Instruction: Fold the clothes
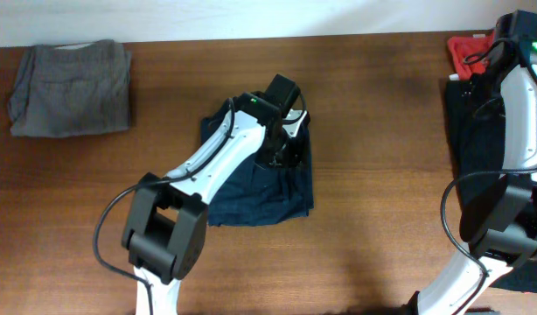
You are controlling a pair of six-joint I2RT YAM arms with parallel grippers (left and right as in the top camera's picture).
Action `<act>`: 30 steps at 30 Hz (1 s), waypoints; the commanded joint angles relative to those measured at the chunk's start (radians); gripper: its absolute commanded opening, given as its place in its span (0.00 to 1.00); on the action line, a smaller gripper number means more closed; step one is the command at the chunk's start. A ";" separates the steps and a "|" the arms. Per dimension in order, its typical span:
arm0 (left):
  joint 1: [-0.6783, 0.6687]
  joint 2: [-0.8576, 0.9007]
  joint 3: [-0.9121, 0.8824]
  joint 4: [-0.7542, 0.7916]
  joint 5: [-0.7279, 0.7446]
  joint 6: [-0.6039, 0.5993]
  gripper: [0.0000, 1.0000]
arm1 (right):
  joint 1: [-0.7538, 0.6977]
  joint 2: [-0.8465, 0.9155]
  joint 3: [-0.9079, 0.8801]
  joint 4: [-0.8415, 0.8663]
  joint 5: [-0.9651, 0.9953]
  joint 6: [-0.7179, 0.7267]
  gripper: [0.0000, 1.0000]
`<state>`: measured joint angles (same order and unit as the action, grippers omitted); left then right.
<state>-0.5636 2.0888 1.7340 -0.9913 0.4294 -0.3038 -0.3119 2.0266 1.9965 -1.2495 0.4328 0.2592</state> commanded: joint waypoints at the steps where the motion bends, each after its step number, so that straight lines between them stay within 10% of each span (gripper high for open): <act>1: 0.031 -0.042 0.016 -0.059 -0.324 -0.082 0.27 | -0.003 -0.006 0.017 0.000 0.016 0.008 0.98; 13: -0.057 -0.040 -0.304 0.142 -0.246 -0.171 0.13 | -0.003 -0.006 0.017 0.000 0.016 0.008 0.98; 26: -0.175 -0.062 -0.238 0.229 -0.103 -0.146 0.16 | -0.003 -0.006 0.017 0.000 0.016 0.008 0.98; 28: -0.175 -0.108 -0.231 0.209 -0.119 -0.125 0.32 | -0.003 -0.006 0.017 0.000 0.016 0.008 0.98; 29: -0.175 -0.115 -0.231 0.209 -0.140 -0.125 0.63 | -0.003 -0.006 0.017 0.000 0.016 0.008 0.98; 30: -0.175 -0.115 -0.232 0.209 -0.179 -0.126 0.72 | -0.003 -0.006 0.017 0.000 0.016 0.008 0.98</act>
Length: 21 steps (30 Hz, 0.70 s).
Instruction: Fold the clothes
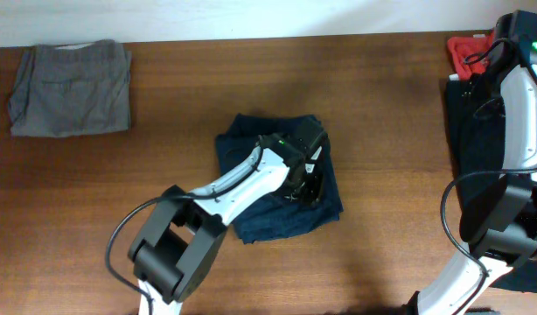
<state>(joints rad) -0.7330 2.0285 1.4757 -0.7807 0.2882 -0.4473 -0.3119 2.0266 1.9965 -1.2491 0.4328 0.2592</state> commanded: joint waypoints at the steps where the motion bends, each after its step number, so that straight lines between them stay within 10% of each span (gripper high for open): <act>1: -0.006 -0.050 0.027 -0.006 -0.061 0.016 0.72 | -0.003 -0.006 0.017 0.000 0.016 0.008 0.98; 8: -0.072 0.027 -0.034 0.070 -0.068 -0.034 0.20 | -0.003 -0.006 0.017 0.000 0.016 0.008 0.99; 21: -0.132 -0.131 0.086 0.003 -0.233 0.119 0.13 | -0.003 -0.006 0.017 0.000 0.016 0.008 0.98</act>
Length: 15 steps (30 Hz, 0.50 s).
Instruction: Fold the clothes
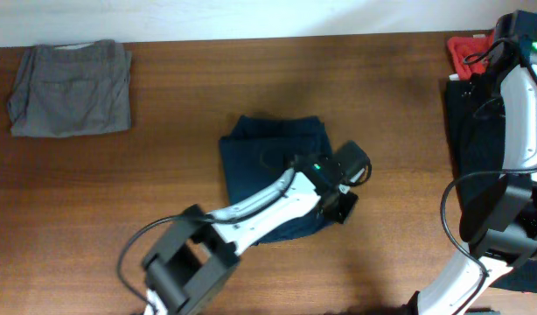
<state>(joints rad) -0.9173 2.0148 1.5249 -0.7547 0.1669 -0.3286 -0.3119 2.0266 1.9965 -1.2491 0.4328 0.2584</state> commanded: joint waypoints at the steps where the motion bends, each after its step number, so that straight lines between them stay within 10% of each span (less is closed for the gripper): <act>1: 0.087 -0.124 0.037 -0.029 -0.140 -0.026 0.14 | -0.003 -0.006 0.017 0.000 0.016 0.009 0.98; 15: 0.167 0.156 0.023 0.162 0.055 -0.080 0.23 | -0.003 -0.006 0.017 0.000 0.016 0.009 0.98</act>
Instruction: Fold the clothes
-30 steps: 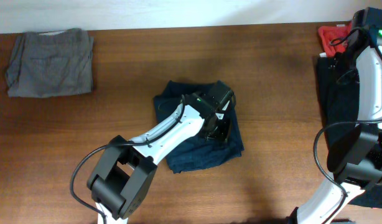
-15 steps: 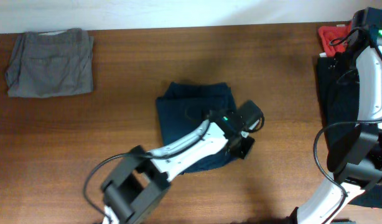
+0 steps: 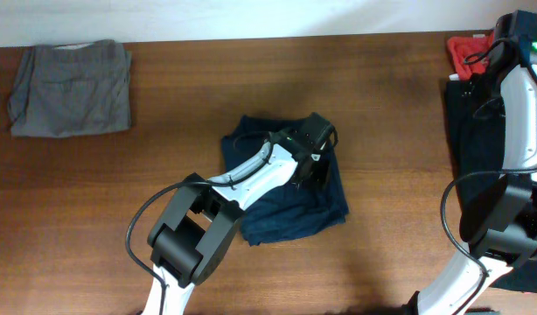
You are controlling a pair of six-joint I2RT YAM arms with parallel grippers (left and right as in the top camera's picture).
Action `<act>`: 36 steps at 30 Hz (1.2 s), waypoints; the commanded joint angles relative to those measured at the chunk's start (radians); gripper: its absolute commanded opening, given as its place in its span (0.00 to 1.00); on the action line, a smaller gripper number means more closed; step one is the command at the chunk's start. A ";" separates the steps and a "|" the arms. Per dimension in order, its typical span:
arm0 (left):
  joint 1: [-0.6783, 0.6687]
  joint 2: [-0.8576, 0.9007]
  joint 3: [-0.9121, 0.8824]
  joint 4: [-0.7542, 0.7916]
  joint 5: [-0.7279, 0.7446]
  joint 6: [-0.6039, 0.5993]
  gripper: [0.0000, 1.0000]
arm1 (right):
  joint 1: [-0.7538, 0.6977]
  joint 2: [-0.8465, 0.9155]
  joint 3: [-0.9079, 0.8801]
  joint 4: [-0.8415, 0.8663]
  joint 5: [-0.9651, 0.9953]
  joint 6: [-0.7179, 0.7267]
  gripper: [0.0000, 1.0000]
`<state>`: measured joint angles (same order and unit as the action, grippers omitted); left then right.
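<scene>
A folded dark blue garment (image 3: pixel 290 206) lies in the middle of the table. My left arm reaches over it, and my left gripper (image 3: pixel 319 166) sits over the garment's upper right part; its fingers are hidden under the wrist, so its state does not show. A folded grey garment (image 3: pixel 72 87) lies at the far left. A dark garment (image 3: pixel 468 122) lies at the right edge, with a red one (image 3: pixel 468 51) behind it. My right arm (image 3: pixel 522 96) stands over that pile, and its gripper is hidden behind the arm near the top right corner.
The wooden table (image 3: pixel 163 175) shows bare brown surface between the grey garment and the blue one, and between the blue one and the right pile. A white wall runs along the table's far edge.
My left gripper has moved from beyond the blue garment's lower right corner back up to its upper right part. The garment's right side now bulges further right. My right arm is unchanged.
My left gripper was first on the blue garment's upper middle, with the garment lying further left. Then garment and gripper were further right. Then the gripper was past the lower right corner, and now it is back over the upper right part.
</scene>
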<state>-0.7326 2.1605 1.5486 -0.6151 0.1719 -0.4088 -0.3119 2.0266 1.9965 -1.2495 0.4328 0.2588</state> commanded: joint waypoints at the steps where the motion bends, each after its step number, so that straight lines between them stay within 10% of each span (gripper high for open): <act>1: -0.024 0.004 0.014 0.024 0.050 0.007 0.23 | -0.003 -0.006 0.017 0.000 0.016 0.009 0.98; 15: -0.138 -0.061 0.015 0.039 0.076 0.092 0.29 | -0.003 -0.006 0.017 0.000 0.016 0.009 0.98; 18: -0.166 -0.176 0.025 -0.006 0.076 0.153 0.45 | -0.003 -0.006 0.017 0.000 0.016 0.009 0.98; 20: -0.161 -0.249 0.025 -0.039 0.076 0.153 0.76 | -0.003 -0.006 0.017 0.000 0.016 0.009 0.98; 23: -0.076 -0.367 0.025 -0.132 0.053 0.132 0.82 | -0.003 -0.006 0.017 0.000 0.016 0.009 0.98; 25: 0.044 -0.409 0.025 -0.316 -0.010 0.091 0.71 | -0.003 -0.006 0.017 0.000 0.016 0.009 0.98; 30: 0.101 -0.367 -0.151 -0.364 0.004 0.077 0.01 | -0.003 -0.006 0.017 0.000 0.016 0.009 0.98; 36: 0.098 -0.262 -0.327 -0.344 0.026 0.034 0.01 | -0.003 -0.006 0.017 0.000 0.016 0.009 0.98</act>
<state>-0.6338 1.8660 1.2751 -0.9569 0.1776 -0.3557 -0.3119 2.0266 1.9965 -1.2491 0.4328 0.2588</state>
